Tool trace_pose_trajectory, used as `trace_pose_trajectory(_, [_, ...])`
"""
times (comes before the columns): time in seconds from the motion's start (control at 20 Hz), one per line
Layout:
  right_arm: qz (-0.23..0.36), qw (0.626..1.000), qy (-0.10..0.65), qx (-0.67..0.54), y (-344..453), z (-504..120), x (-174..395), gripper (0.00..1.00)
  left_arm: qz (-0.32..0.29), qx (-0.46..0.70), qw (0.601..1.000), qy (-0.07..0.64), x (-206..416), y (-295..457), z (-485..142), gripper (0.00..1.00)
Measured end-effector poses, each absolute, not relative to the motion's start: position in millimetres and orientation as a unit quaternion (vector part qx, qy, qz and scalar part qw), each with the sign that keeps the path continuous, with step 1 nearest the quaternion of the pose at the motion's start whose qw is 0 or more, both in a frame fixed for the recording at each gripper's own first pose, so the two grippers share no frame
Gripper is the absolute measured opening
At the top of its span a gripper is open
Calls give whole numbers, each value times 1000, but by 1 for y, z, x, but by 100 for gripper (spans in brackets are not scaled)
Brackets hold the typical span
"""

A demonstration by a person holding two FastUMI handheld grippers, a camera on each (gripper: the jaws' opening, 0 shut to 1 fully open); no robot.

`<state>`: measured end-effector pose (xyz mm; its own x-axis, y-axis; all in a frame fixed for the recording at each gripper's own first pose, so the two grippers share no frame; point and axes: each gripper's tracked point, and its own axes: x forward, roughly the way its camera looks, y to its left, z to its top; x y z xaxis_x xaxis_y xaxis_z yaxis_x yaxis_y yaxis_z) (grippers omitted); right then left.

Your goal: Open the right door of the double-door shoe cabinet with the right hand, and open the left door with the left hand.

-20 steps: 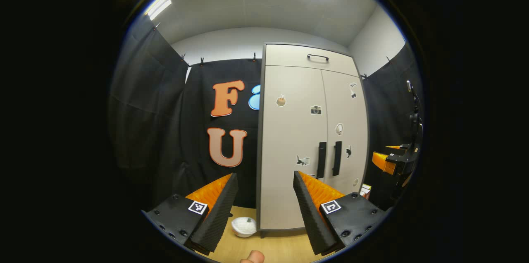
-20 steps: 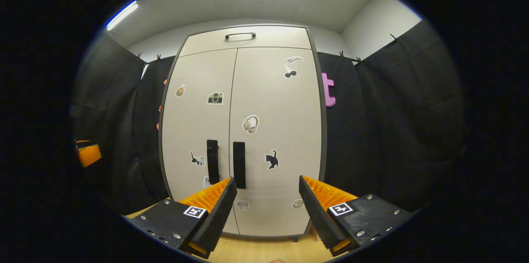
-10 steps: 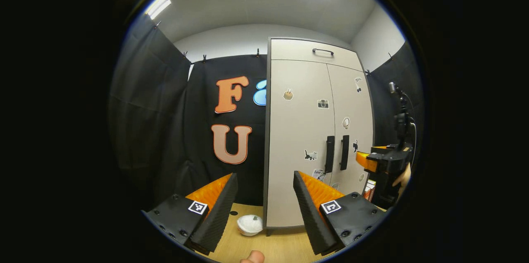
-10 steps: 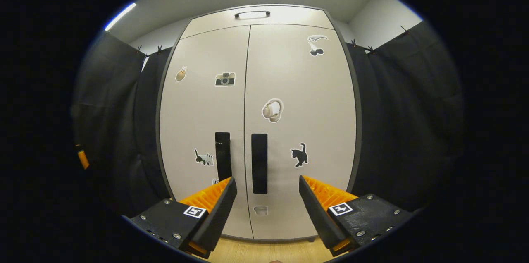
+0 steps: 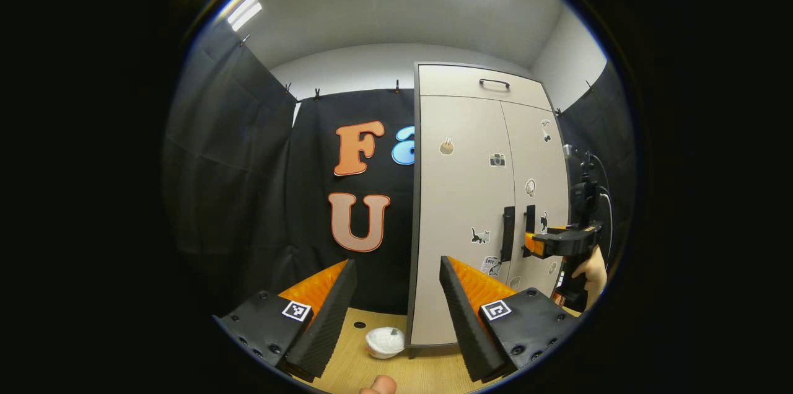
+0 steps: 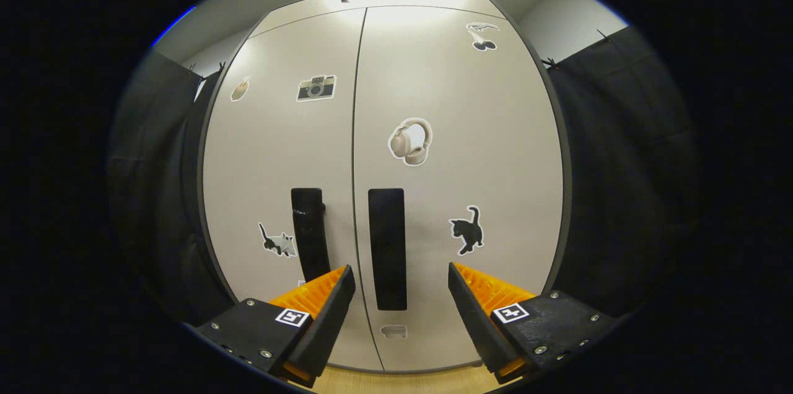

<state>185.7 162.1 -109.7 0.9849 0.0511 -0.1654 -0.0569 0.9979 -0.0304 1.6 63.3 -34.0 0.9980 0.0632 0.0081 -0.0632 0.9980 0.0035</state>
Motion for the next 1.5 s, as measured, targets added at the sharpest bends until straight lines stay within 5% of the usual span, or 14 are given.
trace_pose_trajectory(0.25, [22,996,87,-17,165,-122,207,86,16,0,1000,2,5,59,-42,81])
trace_pose_trajectory(1.3, [45,996,76,0,170,-123,209,16,28,4,999,19,-2,63,-55,82])
trace_pose_trajectory(1.5, [76,994,78,0,166,-117,190,9,26,-10,999,27,-10,55,-59,82])
